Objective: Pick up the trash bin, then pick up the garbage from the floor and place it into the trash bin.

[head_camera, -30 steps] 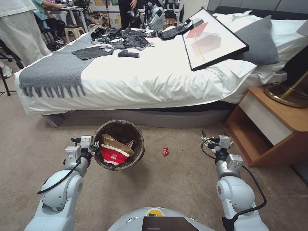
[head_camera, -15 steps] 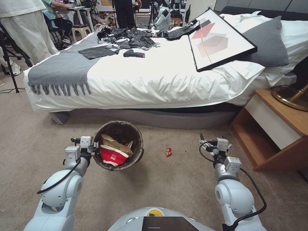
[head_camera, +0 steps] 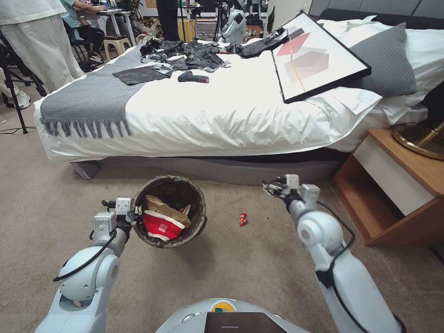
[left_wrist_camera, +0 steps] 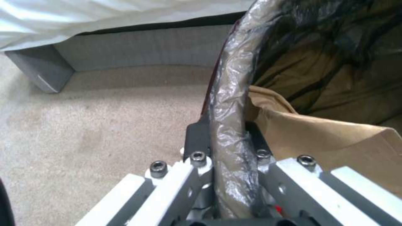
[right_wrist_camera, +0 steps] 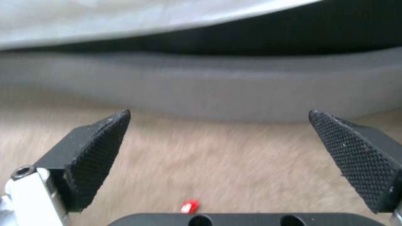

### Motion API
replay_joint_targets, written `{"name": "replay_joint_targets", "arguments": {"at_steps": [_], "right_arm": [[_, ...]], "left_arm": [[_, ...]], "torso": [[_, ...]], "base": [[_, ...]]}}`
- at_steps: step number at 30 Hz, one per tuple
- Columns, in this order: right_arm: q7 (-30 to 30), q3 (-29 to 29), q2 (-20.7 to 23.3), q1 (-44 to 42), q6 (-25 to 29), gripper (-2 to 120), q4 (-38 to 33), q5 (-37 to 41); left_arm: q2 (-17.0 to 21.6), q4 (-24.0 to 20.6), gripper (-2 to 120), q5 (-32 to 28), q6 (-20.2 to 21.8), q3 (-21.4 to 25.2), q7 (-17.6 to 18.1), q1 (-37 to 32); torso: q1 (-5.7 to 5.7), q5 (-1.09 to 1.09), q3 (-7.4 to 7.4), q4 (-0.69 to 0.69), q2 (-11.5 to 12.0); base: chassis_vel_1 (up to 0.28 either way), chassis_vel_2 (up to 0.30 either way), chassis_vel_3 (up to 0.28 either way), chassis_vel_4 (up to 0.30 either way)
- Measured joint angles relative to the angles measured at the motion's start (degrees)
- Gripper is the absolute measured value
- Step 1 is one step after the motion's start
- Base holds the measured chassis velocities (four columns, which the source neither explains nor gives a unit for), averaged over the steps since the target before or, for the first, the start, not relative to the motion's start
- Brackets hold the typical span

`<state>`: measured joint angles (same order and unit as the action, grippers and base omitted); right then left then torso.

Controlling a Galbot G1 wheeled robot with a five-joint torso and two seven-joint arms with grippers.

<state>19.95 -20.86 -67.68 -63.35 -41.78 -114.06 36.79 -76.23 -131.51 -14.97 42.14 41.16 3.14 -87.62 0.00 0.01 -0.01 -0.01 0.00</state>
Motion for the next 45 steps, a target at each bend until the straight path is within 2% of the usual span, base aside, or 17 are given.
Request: {"name": "replay_joint_targets", "arguments": {"at_steps": [5, 10, 13, 21, 33, 41, 45], "right_arm": [[0.78, 4.71, 0.48, 5.52, -0.92, 100, 6.73, 5.39], [0.5, 7.49, 0.34, 8.32, -0.87, 100, 11.65, 6.78], [-0.69, 9.6, -0.13, 9.67, -0.79, 100, 16.4, 5.33], [-1.68, 11.02, -2.71, 9.95, -0.57, 100, 23.64, 2.43], [-2.89, 10.39, -3.65, 8.58, -0.44, 100, 28.19, -0.69], [-3.89, 12.51, -5.47, 11.93, -0.34, 100, 35.03, -1.9], [-4.72, 14.82, -7.0, 15.56, 0.67, 100, 40.6, -3.3]], "left_arm": [[-0.15, -0.03, 3, 0.15, 0.0, 0.19, -0.02, -0.38], [-0.17, 0.45, 3, 0.19, 0.0, 0.03, -0.03, -0.19], [-0.24, 1.06, 3, 0.41, 0.0, -0.44, -0.03, 0.19], [-0.15, 1.58, 3, 0.55, 0.0, -0.51, -0.11, 0.43], [-0.25, 2.42, 3, 0.71, 0.0, -1.13, -0.24, 0.98], [-0.13, 2.44, 3, 0.8, 0.0, -1.27, -0.3, 0.98], [-0.12, 2.32, 3, 0.81, 0.0, -1.41, -0.3, 0.93]], "torso": [[0.0, 0.0, 0.0, 0.01, 0.0], [0.0, 0.0, 0.0, 0.01, 0.0], [0.0, -0.01, 0.0, 0.02, 0.0], [0.0, -0.01, 0.01, 0.01, 0.0], [0.0, -0.01, 0.01, 0.02, 0.0], [0.0, -0.01, 0.01, 0.02, 0.0], [0.0, -0.01, 0.01, 0.0, 0.0]], "base": [[0.0, 0.0, 0.0, 0.0], [0.0, 0.0, 0.0, 0.0], [0.0, 0.0, 0.0, 0.0], [0.0, 0.0, 0.0, 0.0], [0.0, 0.0, 0.0, 0.0], [0.0, 0.0, 0.0, 0.0], [0.0, 0.0, 0.0, 0.0]]}}
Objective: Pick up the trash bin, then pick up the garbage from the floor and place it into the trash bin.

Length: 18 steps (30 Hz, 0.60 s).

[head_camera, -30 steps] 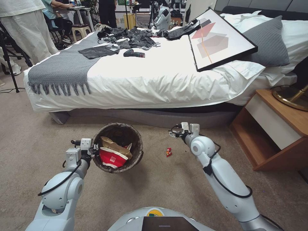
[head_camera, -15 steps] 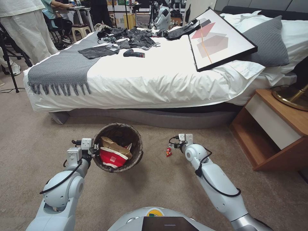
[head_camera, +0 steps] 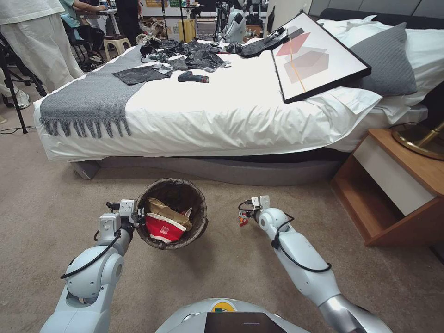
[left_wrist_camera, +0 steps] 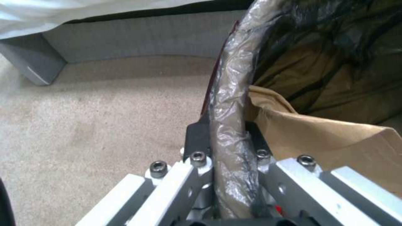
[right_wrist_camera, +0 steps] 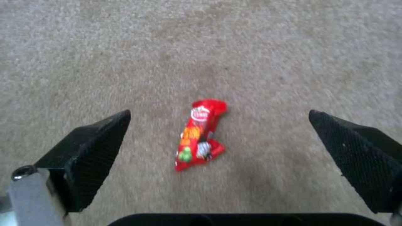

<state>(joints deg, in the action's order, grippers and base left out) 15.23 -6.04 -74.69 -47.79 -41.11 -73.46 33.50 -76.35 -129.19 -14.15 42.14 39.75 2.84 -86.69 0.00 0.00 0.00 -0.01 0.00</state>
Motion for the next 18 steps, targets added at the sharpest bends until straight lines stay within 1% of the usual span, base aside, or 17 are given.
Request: {"name": "replay_joint_targets", "arguments": {"at_steps": [1, 3, 4, 7, 11, 15, 18], "right_arm": [[0.0, 0.0, 0.0, 0.0, 0.0, 100, 0.0, 0.0], [-0.23, 0.56, -0.75, 1.87, 0.59, 100, 3.47, -0.68], [-0.23, 0.56, -0.75, 1.87, 0.59, 100, 3.47, -0.68], [-0.63, 1.23, -1.85, 4.17, 1.26, 100, 7.86, -1.42], [-0.77, 1.32, -2.67, 5.45, 1.76, 100, 10.32, -1.92], [-1.12, 1.39, -4.07, 7.21, 2.78, 100, 14.74, -3.29], [-1.38, 1.3, -4.43, 7.51, 3.14, 100, 15.97, -3.81]], "left_arm": [[0.0, 0.0, 3, 0.0, 0.0, 0.0, 0.0, 0.0], [0.17, -0.22, 3, -0.01, 0.0, 0.03, -0.01, -0.09], [0.17, -0.22, 3, -0.01, 0.0, 0.03, -0.01, -0.09], [0.4, -0.31, 3, -0.03, 0.0, 0.15, -0.05, -0.25], [0.4, -0.39, 3, -0.05, 0.0, 0.12, -0.05, -0.26], [0.44, -0.5, 3, -0.08, 0.0, 0.05, -0.05, -0.21], [0.49, -0.53, 3, -0.09, 0.0, 0.05, -0.06, -0.21]], "torso": [[0.0, 0.0, 0.0, 0.0, 0.0], [0.0, 0.0, 0.0, 0.0, 0.0], [0.0, 0.0, 0.0, 0.0, 0.0], [0.0, 0.0, 0.0, 0.02, 0.0], [0.0, 0.0, 0.0, 0.01, 0.0], [0.0, 0.0, 0.0, 0.01, 0.0], [0.0, 0.0, 0.0, 0.01, 0.0]], "base": [[0.0, 0.0, 0.0, 0.0], [0.0, 0.0, 0.0, 0.0], [0.0, 0.0, 0.0, 0.0], [0.0, 0.0, 0.0, 0.0], [0.0, 0.0, 0.0, 0.0], [0.0, 0.0, 0.0, 0.0], [0.0, 0.0, 0.0, 0.0]]}}
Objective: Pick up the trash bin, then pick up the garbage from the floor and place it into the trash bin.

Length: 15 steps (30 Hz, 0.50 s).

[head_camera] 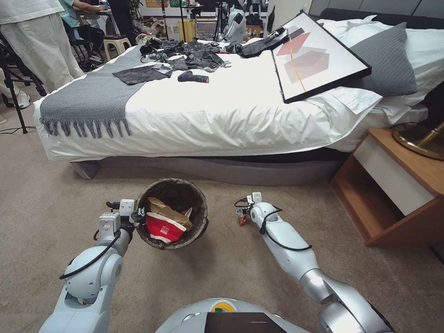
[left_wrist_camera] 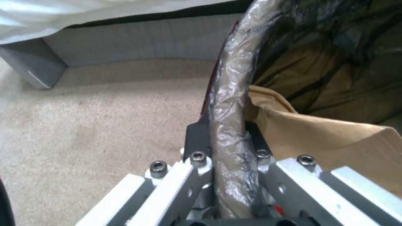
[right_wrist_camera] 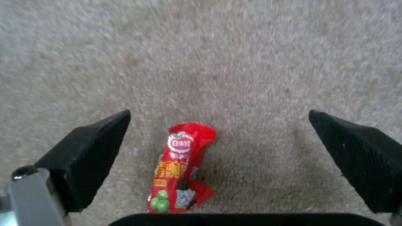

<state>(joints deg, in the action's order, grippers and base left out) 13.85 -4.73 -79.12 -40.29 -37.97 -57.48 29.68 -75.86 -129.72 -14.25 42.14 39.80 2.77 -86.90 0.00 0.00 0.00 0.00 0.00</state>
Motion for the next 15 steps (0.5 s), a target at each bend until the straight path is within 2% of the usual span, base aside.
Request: {"name": "replay_joint_targets", "arguments": {"at_steps": [12, 15], "right_arm": [[-1.45, 0.2, -2.73, 1.63, 2.65, 100, 8.66, -3.25], [-1.99, -0.16, -3.95, 2.33, 3.54, 100, 10.85, -4.75]], "left_arm": [[-0.27, 0.09, 3, 0.01, 0.0, -0.08, -0.12, -0.04], [-0.32, 0.23, 3, 0.03, 0.0, -0.16, -0.21, -0.01]], "torso": [[0.0, -0.01, 0.0, 0.01, 0.0], [0.01, -0.06, 0.02, 0.05, -0.02]], "base": [[0.0, 0.0, 0.0, 0.0], [0.0, 0.0, 0.0, 0.0]]}}
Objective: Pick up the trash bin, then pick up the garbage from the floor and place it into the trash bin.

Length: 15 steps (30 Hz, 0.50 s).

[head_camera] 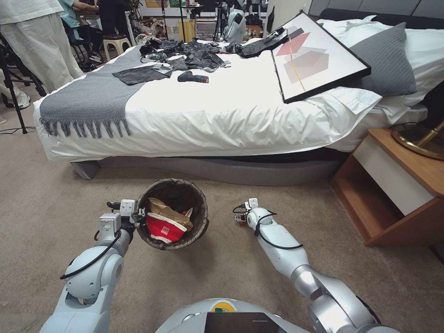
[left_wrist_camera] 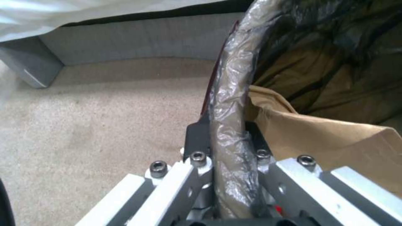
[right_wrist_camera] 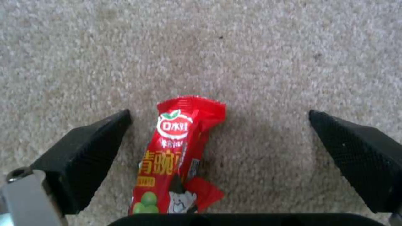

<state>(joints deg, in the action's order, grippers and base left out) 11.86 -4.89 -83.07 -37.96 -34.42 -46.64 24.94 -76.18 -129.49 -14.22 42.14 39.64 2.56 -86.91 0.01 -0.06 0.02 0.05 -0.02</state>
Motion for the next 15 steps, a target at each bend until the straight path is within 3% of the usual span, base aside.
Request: {"name": "replay_joint_targets", "arguments": {"at_steps": [5, 6, 8, 15], "right_arm": [[-0.55, -0.35, -1.48, 1.18, 0.78, 100, 2.9, -1.8], [-0.56, -0.43, -1.75, 1.42, 1.17, 100, 3.6, -2.21], [-0.74, -0.49, -1.97, 1.57, 1.3, 100, 3.97, -2.52], [-1.54, -1.53, -3.34, 2.01, 2.45, 100, 6.47, -5.16]], "left_arm": [[-0.01, 0.12, 3, 0.02, 0.0, -0.07, -0.04, 0.0], [-0.03, 0.13, 3, 0.02, 0.0, -0.08, -0.08, -0.01], [-0.02, 0.15, 3, 0.02, 0.01, -0.04, -0.07, -0.04], [-0.16, 0.4, 3, 0.09, 0.0, -0.03, -0.07, 0.06]], "torso": [[0.01, -0.01, 0.01, 0.01, -0.01], [0.0, 0.07, 0.0, -0.09, 0.0], [0.0, 0.08, 0.0, -0.04, -0.01], [0.0, 0.03, 0.0, -0.03, -0.01]], "base": [[0.0, 0.0, 0.0, 0.0], [0.0, 0.0, 0.0, 0.0], [0.0, 0.0, 0.0, 0.0], [0.0, 0.0, 0.0, 0.0]]}}
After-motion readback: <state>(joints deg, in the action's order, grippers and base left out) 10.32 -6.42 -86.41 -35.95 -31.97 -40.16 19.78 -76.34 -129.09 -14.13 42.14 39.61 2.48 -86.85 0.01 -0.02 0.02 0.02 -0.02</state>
